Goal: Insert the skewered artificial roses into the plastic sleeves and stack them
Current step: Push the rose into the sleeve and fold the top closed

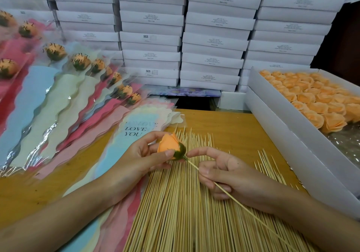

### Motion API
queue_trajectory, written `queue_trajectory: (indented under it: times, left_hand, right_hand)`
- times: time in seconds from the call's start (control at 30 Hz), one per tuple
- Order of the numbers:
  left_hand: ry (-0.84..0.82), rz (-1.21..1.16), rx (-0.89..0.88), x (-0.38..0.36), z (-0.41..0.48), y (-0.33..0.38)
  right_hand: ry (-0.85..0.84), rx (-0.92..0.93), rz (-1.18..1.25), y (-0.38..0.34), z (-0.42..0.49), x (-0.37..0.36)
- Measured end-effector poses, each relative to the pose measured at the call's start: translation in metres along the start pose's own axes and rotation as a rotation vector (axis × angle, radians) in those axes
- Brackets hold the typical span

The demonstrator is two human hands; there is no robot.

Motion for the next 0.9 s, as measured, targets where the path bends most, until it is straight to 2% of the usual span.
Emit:
queue_trajectory:
  times: [0.2, 0.37, 0.47, 0.73, 0.9]
  left_hand:
    - [-0.058, 0.059, -0.008, -0.002, -0.001, 0.001]
    - [-0.041, 0.042, -0.018, 0.0, 0.001, 0.0]
    - [-0.03, -0.014, -0.038, 0.001, 0.001, 0.001]
    - [0.129, -0.235, -0.058, 0.013, 0.003, 0.0]
    - [0.09, -0.2, -0.077, 0.015, 0.003, -0.002]
  right_hand:
    - [-0.004, -0.001, -0.036, 0.001, -0.001, 0.001]
    - [0.011, -0.015, 0.001, 0.001, -0.001, 0.003]
    - [0.003, -0.029, 0.023, 0.0, -0.001, 0.002]
    - [-0.032, -0.046, -0.014, -0.006, -0.004, -0.002]
    - [-0.063, -0.069, -0.043, -0.006, -0.004, -0.005]
Point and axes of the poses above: each hand's wrist, its own z-axis towards the middle knuckle, its own x-axis out of the back of the hand, y = z × x, the point moved 5 cm from there along z, towards the middle knuckle, and after that the axes turned 14 degrees about -y, right-handed, at the moved point
